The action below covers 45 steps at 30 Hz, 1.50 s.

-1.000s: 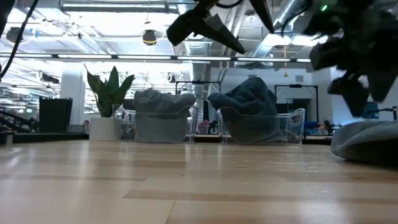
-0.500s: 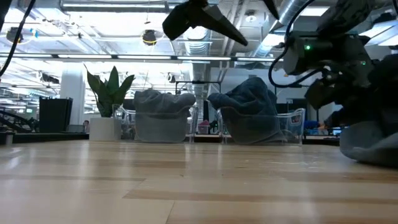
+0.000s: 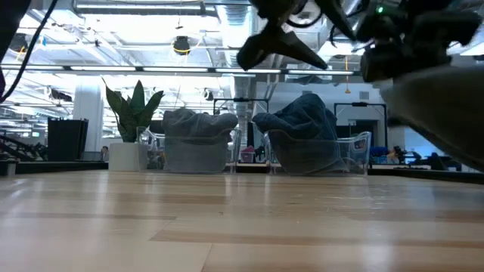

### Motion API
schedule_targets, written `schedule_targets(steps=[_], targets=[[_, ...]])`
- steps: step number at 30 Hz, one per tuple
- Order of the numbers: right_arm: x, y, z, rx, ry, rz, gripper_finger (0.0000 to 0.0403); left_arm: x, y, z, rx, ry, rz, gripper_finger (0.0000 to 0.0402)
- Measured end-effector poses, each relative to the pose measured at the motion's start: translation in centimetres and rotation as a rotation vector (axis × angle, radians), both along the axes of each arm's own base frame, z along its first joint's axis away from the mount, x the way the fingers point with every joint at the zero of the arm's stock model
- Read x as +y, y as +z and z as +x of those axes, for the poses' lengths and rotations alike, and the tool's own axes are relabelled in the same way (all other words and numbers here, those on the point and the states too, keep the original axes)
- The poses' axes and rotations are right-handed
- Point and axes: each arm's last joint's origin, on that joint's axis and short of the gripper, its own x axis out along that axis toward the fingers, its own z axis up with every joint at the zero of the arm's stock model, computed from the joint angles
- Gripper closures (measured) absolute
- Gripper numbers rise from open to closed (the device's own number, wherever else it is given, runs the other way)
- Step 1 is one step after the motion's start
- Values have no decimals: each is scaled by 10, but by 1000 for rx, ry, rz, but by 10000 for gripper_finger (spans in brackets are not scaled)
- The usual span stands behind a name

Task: Pick & Place hat
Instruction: Put the gray cap into the left transparent bin

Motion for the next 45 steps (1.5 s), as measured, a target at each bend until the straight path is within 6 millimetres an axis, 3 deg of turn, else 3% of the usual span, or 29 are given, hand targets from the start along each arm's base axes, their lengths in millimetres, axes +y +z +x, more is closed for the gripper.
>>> schedule_targets(steps=[3,6,10,13,19,28,36,40,45], targets=[[-7,16,-10,-73,-96,13,395,23,6,-2,24,-46,62,225],[-13,35,-16,-152,-178,10,392,46,27,-15,43,-66,165,265],[-20,57,-13,-249,-276,-51,389,73,55,-46,20,-68,287,349],[-26,73,-1,-342,-349,-84,393,89,55,-78,43,-66,325,392],[-46,97,43,-570,-518,-104,391,107,45,-152,2,-42,301,399],[-89,119,130,-702,-723,-237,394,103,29,-243,-132,-15,281,401],[-140,123,203,-771,-788,-307,393,98,31,-282,-220,-22,254,401],[-163,109,233,-762,-844,-312,393,97,35,-290,-243,-28,253,401],[-171,88,256,-720,-953,-356,396,96,35,-294,-234,-30,253,401]])
